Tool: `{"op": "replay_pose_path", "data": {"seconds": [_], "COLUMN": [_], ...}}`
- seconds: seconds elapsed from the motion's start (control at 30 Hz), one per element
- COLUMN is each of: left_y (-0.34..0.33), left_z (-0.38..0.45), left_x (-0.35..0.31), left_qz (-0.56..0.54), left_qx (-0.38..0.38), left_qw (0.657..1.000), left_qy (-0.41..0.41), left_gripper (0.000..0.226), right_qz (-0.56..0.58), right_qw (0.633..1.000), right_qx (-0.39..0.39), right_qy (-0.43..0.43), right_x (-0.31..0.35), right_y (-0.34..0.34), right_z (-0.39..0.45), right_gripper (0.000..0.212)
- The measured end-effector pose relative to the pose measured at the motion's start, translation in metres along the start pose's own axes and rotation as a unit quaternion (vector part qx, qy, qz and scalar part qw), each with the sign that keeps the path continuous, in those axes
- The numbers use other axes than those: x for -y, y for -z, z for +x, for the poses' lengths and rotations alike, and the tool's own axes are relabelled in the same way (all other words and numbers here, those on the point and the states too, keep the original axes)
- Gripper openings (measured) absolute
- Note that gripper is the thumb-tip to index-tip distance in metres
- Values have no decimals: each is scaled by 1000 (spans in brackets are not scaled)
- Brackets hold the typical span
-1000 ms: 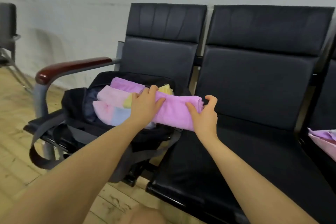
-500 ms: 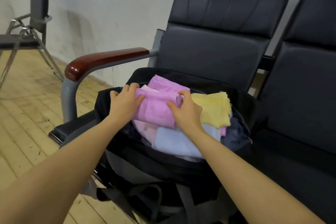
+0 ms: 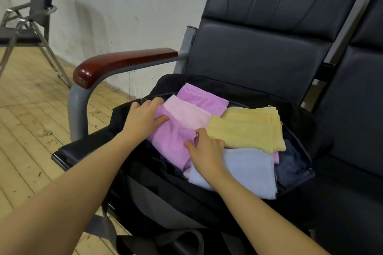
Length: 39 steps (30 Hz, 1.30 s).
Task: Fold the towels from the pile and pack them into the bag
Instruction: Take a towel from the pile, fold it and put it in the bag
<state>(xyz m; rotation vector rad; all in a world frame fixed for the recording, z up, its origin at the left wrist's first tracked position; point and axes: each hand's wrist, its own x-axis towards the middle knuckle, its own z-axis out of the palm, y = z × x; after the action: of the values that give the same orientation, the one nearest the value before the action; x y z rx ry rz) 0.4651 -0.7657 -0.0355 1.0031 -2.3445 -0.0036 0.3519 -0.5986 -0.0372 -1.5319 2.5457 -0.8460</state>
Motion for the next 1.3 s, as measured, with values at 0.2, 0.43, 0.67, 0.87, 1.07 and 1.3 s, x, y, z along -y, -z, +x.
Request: {"op": "replay_pose_path", "data": {"seconds": [0.2, 0.43, 0.67, 0.87, 1.07, 1.3], "left_y": [6, -10, -12, -1, 32, 49], "left_z": [-6, -41, -24, -25, -34, -50], "left_x": [-10, -16, -26, -39, -91, -230], "left_qz": [165, 145, 180, 163, 36, -65], "left_qx": [10, 116, 250, 264, 141, 95], "left_qw": [986, 962, 947, 948, 984, 972], "left_qy": [-29, -201, -91, -72, -100, -206], "left_gripper": [54, 75, 63, 57, 52, 54], "right_qz": [-186, -312, -311, -254, -210, -213], "right_qw": [979, 938, 933, 952, 972, 975], "right_qx": [-65, 77, 165, 153, 60, -44], "right_qy": [44, 131, 79, 75, 91, 32], "right_x": [-7, -25, -29, -29, -45, -115], "right_y": [3, 12, 3, 16, 70, 162], "right_z": [1, 15, 21, 16, -18, -101], "right_gripper": [50, 50, 54, 54, 50, 45]}}
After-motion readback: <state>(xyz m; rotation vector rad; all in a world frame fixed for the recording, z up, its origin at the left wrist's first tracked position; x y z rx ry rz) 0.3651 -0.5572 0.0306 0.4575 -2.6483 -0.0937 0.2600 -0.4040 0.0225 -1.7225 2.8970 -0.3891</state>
